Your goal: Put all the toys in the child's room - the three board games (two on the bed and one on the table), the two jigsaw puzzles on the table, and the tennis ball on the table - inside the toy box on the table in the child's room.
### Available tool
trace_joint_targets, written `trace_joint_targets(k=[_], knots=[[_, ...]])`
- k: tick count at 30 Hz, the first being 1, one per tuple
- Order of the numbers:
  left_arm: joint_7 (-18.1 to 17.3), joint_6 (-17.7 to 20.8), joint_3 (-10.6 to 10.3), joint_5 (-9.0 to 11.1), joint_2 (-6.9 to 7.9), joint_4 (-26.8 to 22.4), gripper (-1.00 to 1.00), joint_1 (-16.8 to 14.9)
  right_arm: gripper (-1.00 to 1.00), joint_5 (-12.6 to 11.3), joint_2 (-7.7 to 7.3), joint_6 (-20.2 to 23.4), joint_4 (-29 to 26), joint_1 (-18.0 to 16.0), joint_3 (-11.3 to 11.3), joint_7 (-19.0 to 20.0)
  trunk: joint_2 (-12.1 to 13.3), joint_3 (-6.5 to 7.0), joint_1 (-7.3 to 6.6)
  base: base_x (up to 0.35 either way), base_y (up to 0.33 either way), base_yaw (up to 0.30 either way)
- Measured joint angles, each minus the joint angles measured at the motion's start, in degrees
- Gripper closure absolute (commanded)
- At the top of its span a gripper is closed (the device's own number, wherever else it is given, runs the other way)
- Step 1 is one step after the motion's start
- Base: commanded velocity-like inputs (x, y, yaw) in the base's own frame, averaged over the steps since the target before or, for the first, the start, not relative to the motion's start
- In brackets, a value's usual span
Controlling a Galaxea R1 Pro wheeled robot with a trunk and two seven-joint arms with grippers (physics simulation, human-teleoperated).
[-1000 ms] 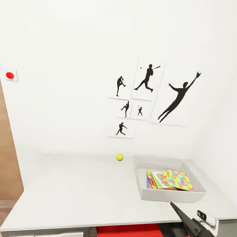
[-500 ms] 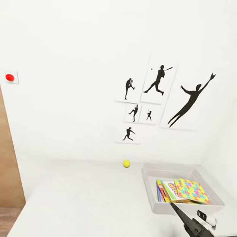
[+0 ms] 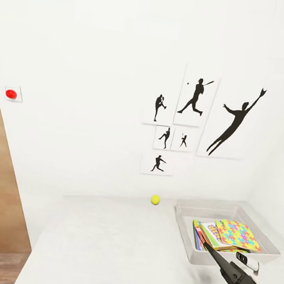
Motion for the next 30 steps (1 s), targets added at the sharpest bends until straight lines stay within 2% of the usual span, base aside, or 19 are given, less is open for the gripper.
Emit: trace_joint_targets(k=[22, 30], knots=[[0.00, 0.00, 0.00, 0.00, -0.01, 0.01, -1.00, 0.00, -1.00, 0.05, 0.15, -0.11, -0.03, 0.00, 0.64, -0.73, 0.00, 0.00, 0.01, -0.008, 0.001, 0.000], [0.01, 0.00, -0.01, 0.01, -0.02, -0.02, -1.00, 0.00, -1.00, 0.07, 0.10, 1.09, -0.07, -0.14, 0.85, -1.55, 0.00, 0.00, 0.00, -0.042, 0.000, 0.000]])
